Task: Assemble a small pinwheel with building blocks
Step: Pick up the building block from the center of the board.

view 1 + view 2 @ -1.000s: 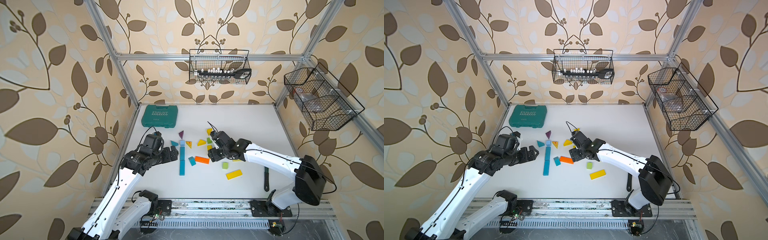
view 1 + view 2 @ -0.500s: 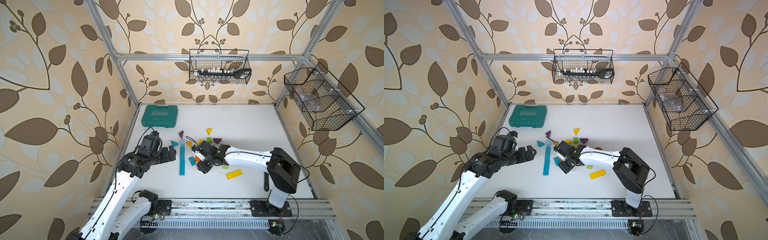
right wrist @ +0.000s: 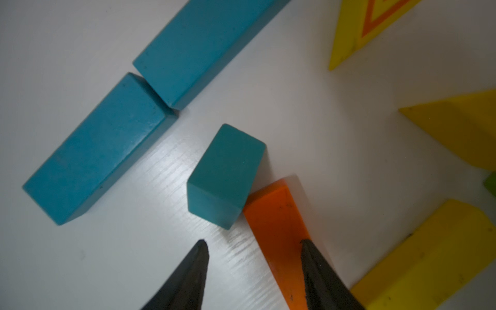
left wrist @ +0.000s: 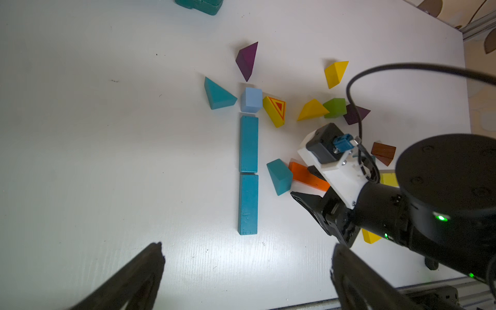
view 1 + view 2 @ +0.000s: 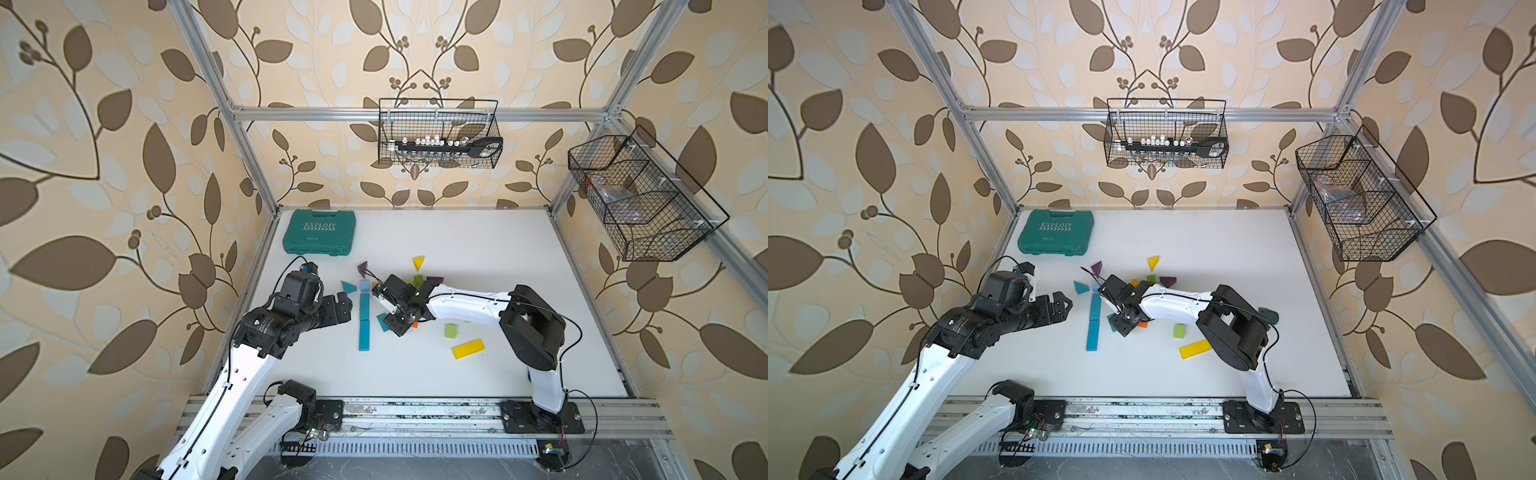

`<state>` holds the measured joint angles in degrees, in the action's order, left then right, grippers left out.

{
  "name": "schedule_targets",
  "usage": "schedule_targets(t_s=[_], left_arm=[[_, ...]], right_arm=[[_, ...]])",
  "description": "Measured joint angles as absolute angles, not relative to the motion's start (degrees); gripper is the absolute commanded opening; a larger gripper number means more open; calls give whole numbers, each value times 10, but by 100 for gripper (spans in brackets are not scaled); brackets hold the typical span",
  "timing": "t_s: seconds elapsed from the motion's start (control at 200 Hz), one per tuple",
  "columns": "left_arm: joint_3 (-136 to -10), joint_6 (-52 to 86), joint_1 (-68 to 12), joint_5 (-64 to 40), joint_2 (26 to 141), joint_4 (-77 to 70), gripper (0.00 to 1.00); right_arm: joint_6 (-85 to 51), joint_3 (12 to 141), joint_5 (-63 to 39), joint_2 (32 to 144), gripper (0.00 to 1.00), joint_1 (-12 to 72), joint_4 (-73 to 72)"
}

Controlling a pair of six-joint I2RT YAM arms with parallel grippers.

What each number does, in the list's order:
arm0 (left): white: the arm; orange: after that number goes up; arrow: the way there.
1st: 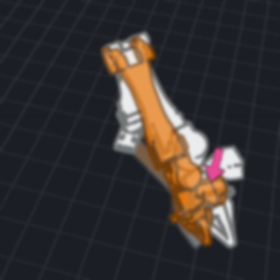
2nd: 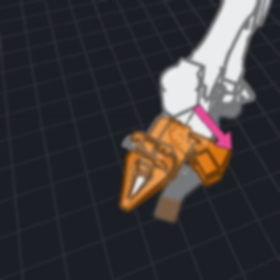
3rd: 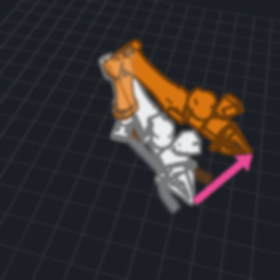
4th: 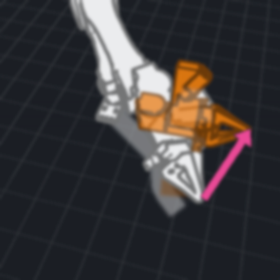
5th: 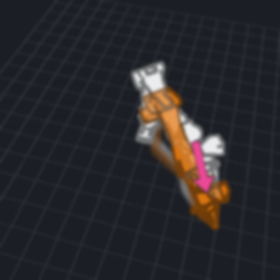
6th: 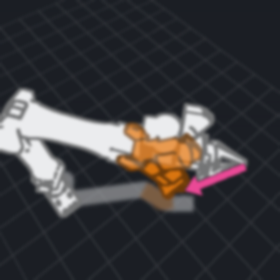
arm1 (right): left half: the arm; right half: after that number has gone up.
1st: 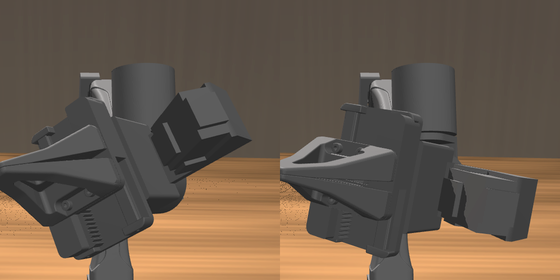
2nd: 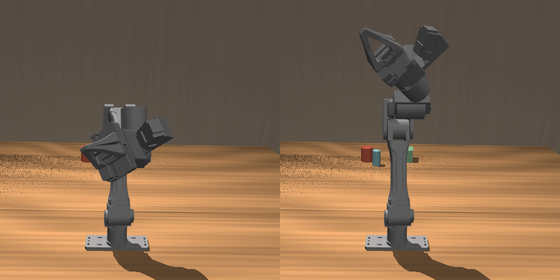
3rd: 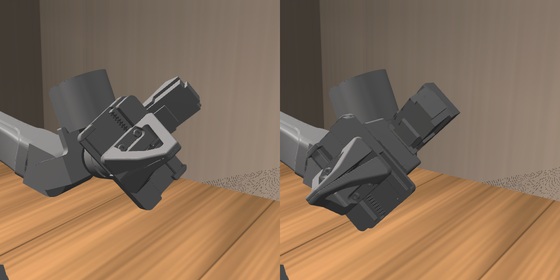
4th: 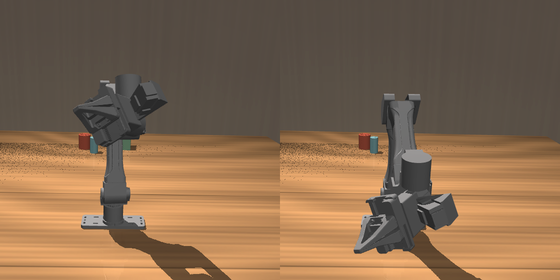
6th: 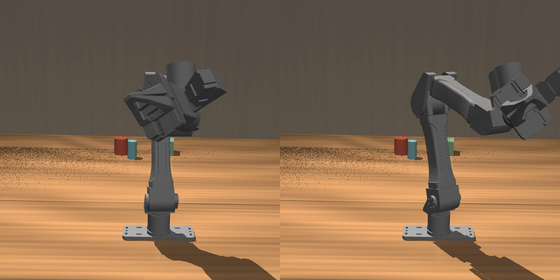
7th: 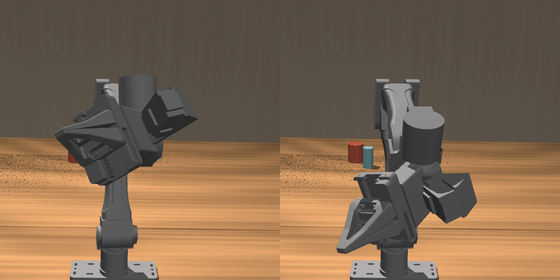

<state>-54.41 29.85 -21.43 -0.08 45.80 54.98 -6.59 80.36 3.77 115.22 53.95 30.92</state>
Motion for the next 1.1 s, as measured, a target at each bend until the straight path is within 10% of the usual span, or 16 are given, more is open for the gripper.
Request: schedule_targets(t_s=[0.425,0.77,1.1], left_arm=[[-544,298,-214,-1,457,550,99],[-544,298,-214,0,456,550,99],[-544,298,-214,0,452,550,99]], right_arm=[[-53,804,39,1171,50,527,311],[-74,748,41,1137,18,531,281],[-240,590,75,1014,12,576,280]])
